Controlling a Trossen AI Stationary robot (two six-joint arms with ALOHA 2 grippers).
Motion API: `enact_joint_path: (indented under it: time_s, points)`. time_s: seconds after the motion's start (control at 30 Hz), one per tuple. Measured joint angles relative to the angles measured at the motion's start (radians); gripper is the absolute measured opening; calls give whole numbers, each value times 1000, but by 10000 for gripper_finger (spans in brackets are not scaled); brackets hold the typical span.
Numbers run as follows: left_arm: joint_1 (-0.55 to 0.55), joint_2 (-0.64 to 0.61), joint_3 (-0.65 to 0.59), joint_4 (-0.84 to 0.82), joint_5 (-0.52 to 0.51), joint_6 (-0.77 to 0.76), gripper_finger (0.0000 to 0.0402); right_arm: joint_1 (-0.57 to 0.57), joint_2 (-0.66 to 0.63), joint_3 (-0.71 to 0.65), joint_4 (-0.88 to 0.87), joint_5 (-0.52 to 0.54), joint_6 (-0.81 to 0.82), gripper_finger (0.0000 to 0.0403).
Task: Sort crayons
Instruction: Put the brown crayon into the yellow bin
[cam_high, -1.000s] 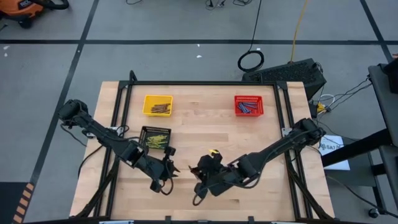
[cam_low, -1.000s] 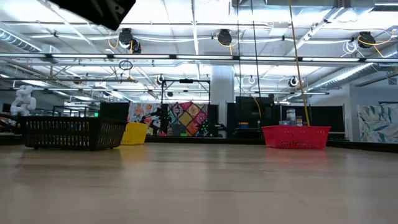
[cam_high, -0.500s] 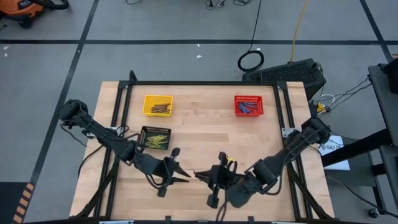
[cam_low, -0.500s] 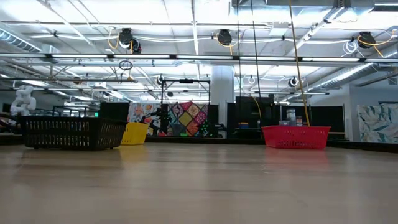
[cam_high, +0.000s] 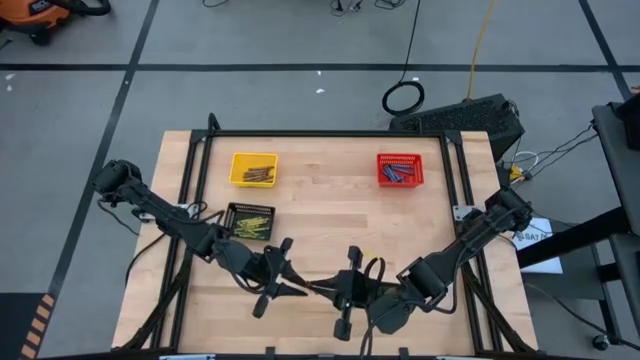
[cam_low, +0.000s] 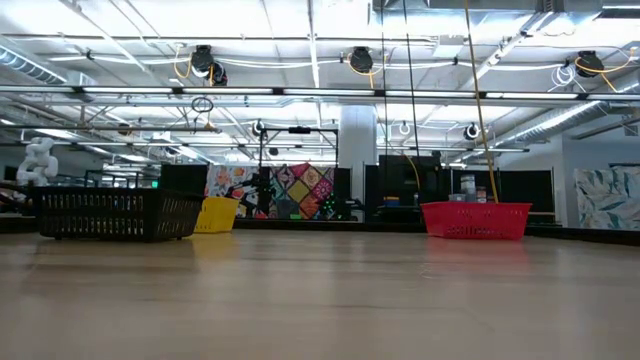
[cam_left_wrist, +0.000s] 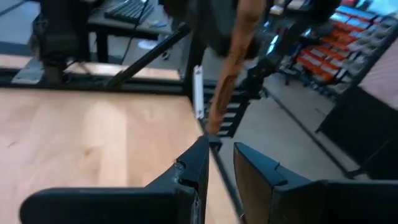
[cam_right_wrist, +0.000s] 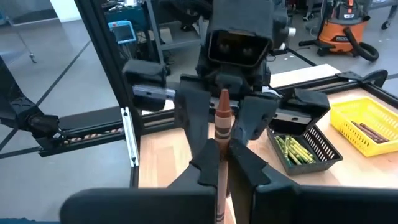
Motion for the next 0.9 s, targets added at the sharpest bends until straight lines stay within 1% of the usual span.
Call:
enact_joint_path:
  time_s: [0.13, 0.57, 0.9]
  points:
    - [1, 0, 0, 49, 33, 0, 77, 0, 0, 0, 1, -2, 1, 0]
    - [49, 0, 0, 53, 29, 32, 77, -8, 6, 0, 0, -3, 8, 0]
    - [51, 0, 0, 49, 70, 35, 77, -28, 6, 0, -7, -5, 12, 0]
